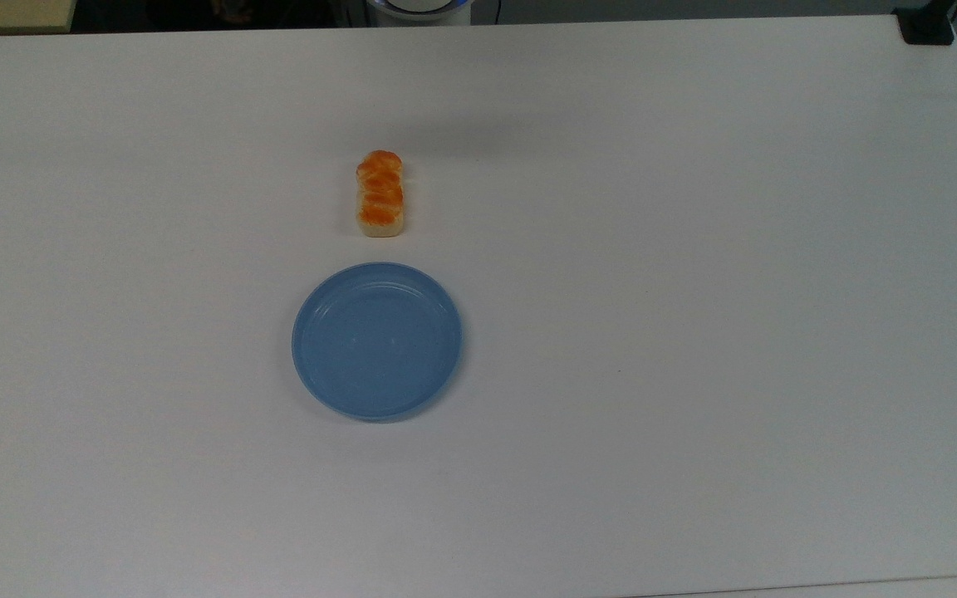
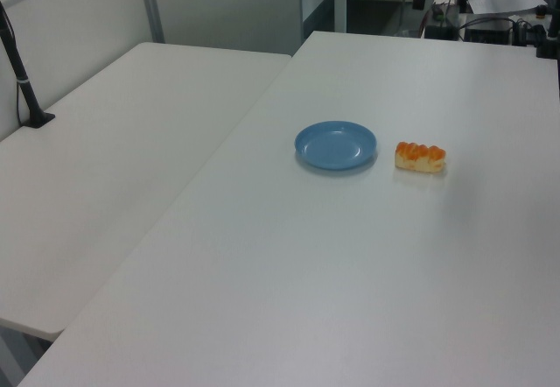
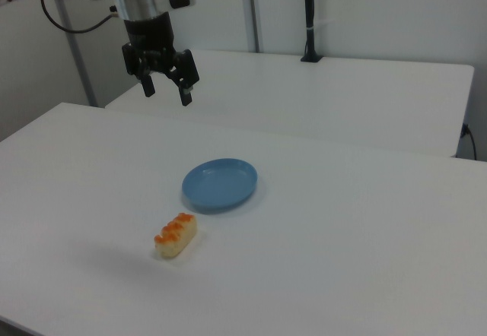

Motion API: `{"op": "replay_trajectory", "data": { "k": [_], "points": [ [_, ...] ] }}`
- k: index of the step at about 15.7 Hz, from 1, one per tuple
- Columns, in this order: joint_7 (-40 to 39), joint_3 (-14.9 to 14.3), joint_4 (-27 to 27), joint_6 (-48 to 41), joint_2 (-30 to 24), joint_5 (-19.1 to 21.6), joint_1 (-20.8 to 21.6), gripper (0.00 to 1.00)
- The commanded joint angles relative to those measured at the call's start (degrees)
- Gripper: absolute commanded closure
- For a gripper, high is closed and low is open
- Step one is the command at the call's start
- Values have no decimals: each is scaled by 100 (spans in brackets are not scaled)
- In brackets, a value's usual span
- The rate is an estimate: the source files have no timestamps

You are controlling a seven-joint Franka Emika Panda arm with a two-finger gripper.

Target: Put the bread on a plate

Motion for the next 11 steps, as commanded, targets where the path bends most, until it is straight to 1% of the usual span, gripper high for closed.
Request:
{"op": "replay_trajectory", "data": {
  "k": [1, 11],
  "points": [
    [57, -14, -163, -1, -202, 70, 35, 0],
    [-66, -5, -375, -1, -361, 70, 70, 0]
  ]
}}
